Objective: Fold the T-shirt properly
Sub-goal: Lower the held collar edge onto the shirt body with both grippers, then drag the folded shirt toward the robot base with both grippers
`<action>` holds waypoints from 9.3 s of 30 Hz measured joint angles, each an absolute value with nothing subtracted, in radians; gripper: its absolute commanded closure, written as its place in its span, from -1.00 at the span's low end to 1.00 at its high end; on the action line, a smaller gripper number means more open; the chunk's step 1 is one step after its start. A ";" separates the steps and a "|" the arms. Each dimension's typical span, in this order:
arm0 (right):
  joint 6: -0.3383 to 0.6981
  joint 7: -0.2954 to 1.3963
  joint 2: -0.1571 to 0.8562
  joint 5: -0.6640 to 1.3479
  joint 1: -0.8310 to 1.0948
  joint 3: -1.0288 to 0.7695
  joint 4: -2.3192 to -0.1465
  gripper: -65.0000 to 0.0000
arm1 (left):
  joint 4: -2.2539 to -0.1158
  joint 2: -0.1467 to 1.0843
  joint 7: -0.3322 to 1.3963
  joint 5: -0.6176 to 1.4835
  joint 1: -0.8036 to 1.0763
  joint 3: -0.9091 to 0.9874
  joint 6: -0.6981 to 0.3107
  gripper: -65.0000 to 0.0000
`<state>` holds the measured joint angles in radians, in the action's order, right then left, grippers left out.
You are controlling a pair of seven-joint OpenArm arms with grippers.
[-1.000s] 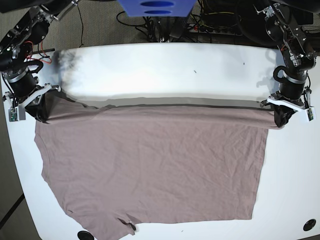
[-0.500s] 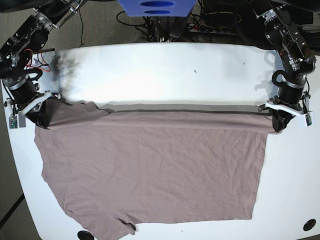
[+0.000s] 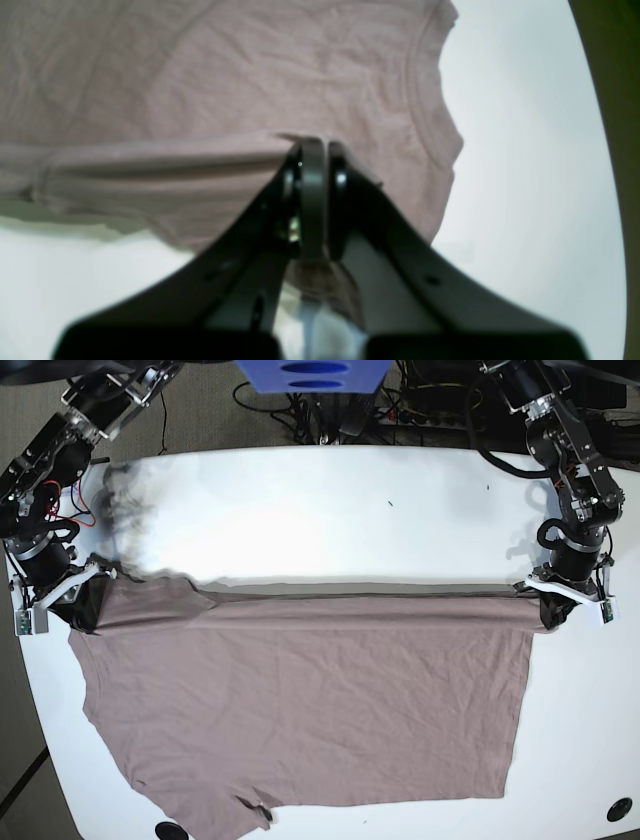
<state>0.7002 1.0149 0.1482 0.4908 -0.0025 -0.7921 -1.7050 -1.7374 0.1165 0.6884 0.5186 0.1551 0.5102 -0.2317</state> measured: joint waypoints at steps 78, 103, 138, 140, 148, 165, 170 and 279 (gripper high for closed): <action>0.644 0.723 0.272 0.282 -0.424 -0.490 -1.053 0.81 | -1.242 0.166 0.667 0.437 -0.230 0.433 -0.157 0.93; 0.696 0.876 0.288 0.325 -0.345 -0.558 -1.181 -0.10 | -1.381 0.168 0.651 0.345 -0.126 0.389 -0.167 -0.28; 0.626 0.848 0.352 0.320 -0.298 -0.594 -1.060 -0.16 | -1.379 0.181 0.686 0.395 -0.097 0.301 -0.179 1.00; 0.635 0.844 0.358 0.324 -0.297 -0.594 -1.036 -0.16 | -1.377 0.180 0.693 0.402 -0.097 0.296 -0.187 1.00; 0.660 0.812 0.368 0.334 -0.324 -0.587 -0.965 -0.15 | -1.367 0.182 0.669 0.415 -0.087 0.313 -0.201 1.00; 0.673 0.800 0.339 0.350 -0.232 -0.595 -1.052 -0.22 | -1.362 0.194 0.646 0.411 -0.083 0.313 -0.195 1.00; 0.663 0.786 0.332 0.352 -0.221 -0.596 -1.053 -0.21 | -1.362 0.197 0.651 0.412 -0.083 0.313 -0.195 1.00; 0.703 1.060 0.226 0.337 0.224 -0.775 -1.625 1.00 | -1.890 0.218 0.782 0.409 0.528 0.386 -0.206 0.99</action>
